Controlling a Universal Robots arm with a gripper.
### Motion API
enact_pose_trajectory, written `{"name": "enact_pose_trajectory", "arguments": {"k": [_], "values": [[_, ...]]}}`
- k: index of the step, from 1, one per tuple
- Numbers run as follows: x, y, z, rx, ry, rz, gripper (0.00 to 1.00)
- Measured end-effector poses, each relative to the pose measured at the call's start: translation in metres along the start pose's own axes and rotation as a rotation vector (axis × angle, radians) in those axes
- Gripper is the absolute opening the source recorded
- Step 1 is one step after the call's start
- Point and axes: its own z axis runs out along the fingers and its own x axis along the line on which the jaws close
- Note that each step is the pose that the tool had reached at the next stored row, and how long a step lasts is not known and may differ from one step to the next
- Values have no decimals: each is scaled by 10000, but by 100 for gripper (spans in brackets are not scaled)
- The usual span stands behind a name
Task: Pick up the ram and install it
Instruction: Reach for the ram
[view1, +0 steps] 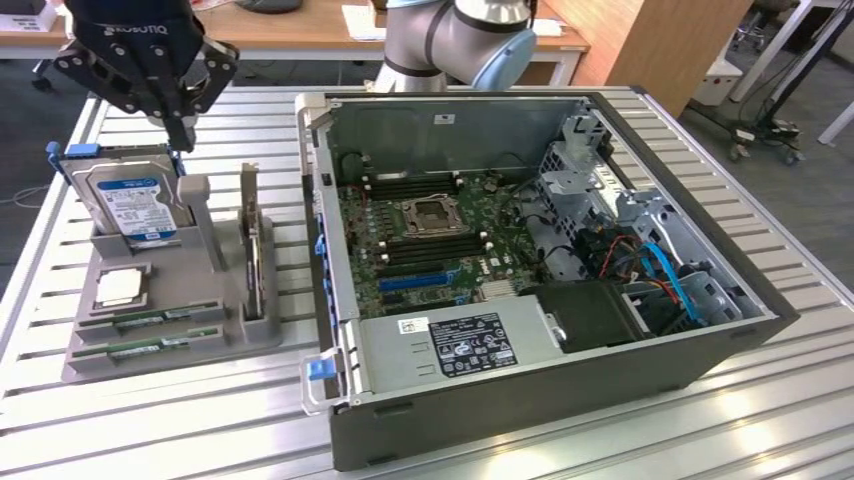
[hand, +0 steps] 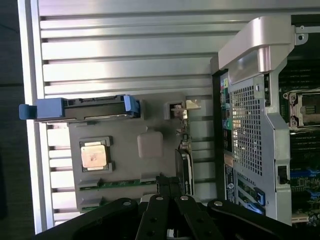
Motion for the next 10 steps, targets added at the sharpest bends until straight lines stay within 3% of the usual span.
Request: {"name": "enact_pose_trajectory", "arguments": {"k": [10], "values": [[214,-17,7,0,0,0,10]]}}
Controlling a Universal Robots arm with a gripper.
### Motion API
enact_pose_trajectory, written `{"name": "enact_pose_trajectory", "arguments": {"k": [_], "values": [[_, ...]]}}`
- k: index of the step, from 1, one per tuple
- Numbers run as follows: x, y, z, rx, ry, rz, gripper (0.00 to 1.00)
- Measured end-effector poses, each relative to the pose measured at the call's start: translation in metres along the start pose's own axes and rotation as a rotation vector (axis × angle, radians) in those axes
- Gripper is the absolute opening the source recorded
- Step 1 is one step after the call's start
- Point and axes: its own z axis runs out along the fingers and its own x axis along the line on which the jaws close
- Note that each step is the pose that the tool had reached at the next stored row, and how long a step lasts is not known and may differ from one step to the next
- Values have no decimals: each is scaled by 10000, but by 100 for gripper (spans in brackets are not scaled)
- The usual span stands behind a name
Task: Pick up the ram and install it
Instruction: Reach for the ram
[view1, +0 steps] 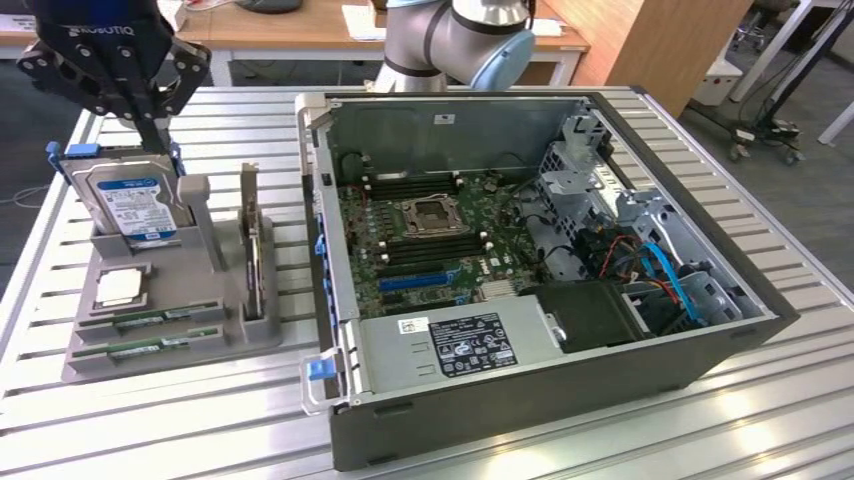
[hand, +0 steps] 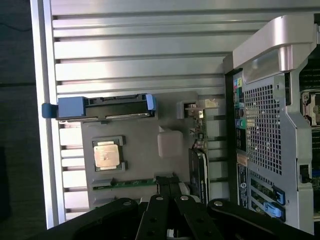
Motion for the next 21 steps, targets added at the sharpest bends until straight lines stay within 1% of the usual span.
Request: {"name": "enact_pose_trajectory", "arguments": {"k": [10,21], "values": [[153,-12,6,-1,0,0,10],[161,-21,6,-1,0,0,10]]}}
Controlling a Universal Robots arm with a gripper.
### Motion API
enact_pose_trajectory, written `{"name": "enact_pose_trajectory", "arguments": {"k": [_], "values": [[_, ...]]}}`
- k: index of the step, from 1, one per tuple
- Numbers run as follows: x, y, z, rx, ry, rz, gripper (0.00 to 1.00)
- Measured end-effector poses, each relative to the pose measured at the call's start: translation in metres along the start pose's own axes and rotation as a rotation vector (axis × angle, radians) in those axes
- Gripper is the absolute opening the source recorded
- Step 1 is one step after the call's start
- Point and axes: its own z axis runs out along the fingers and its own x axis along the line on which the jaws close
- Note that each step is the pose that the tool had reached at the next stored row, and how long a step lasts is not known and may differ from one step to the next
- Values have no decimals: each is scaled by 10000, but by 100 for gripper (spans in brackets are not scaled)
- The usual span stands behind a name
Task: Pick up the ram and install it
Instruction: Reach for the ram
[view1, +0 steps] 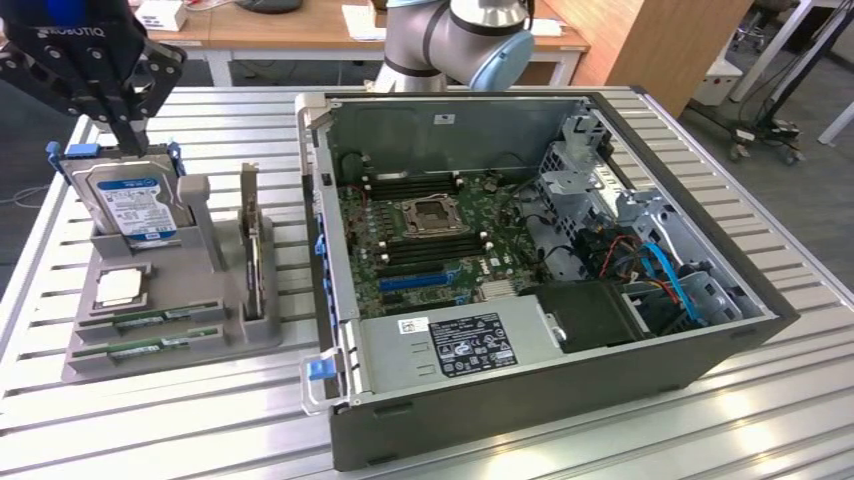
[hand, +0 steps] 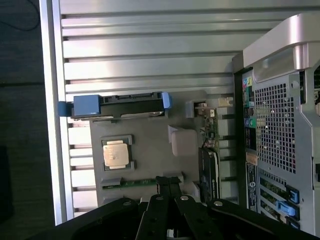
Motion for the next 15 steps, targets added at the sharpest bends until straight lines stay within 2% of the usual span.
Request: {"name": "enact_pose_trajectory", "arguments": {"k": [15], "values": [[-19,-226,-10,0,0,-1,10]]}}
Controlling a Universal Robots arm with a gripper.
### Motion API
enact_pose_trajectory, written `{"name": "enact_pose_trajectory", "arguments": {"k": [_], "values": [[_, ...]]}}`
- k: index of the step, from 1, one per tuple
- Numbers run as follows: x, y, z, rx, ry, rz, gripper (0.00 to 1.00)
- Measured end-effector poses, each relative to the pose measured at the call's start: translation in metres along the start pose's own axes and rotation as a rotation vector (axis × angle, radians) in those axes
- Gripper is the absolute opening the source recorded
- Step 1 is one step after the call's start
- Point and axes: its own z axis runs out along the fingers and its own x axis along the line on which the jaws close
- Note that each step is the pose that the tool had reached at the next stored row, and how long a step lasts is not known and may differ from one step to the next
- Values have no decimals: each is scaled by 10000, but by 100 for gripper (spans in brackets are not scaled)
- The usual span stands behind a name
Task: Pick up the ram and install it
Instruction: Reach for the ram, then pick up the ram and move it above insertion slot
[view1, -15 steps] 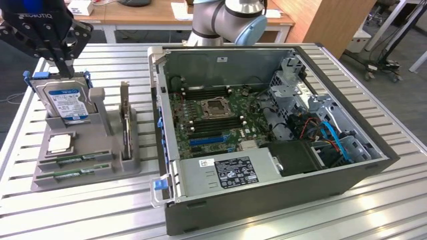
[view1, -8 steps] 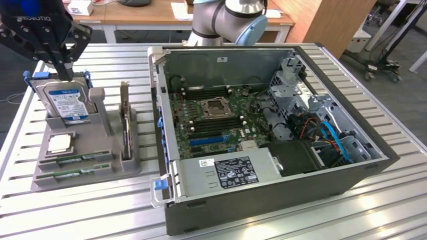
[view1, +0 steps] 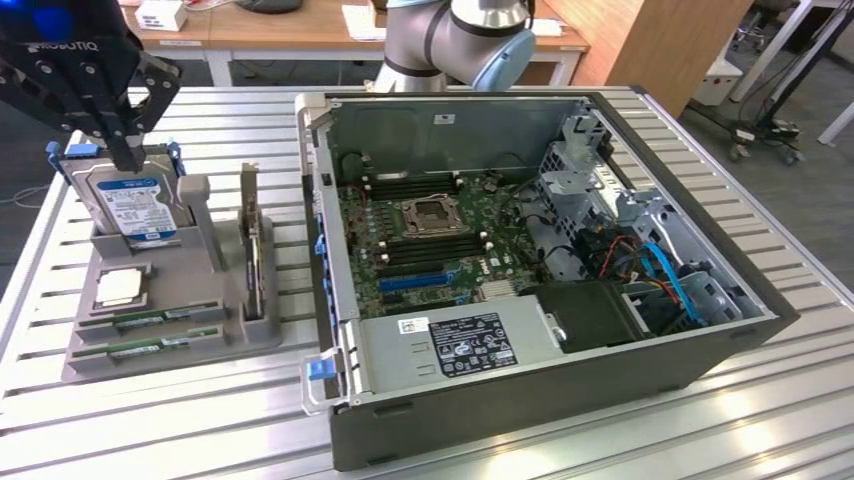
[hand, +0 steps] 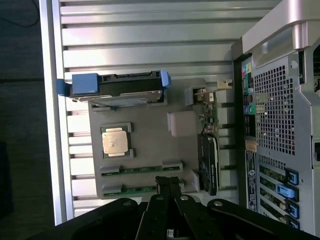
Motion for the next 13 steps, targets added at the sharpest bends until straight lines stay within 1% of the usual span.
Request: {"name": "enact_pose_trajectory", "arguments": {"k": [8,13], "values": [[-9,-126,-6,1,0,1,10],[-10,-137,-6,1,0,1,10]]}}
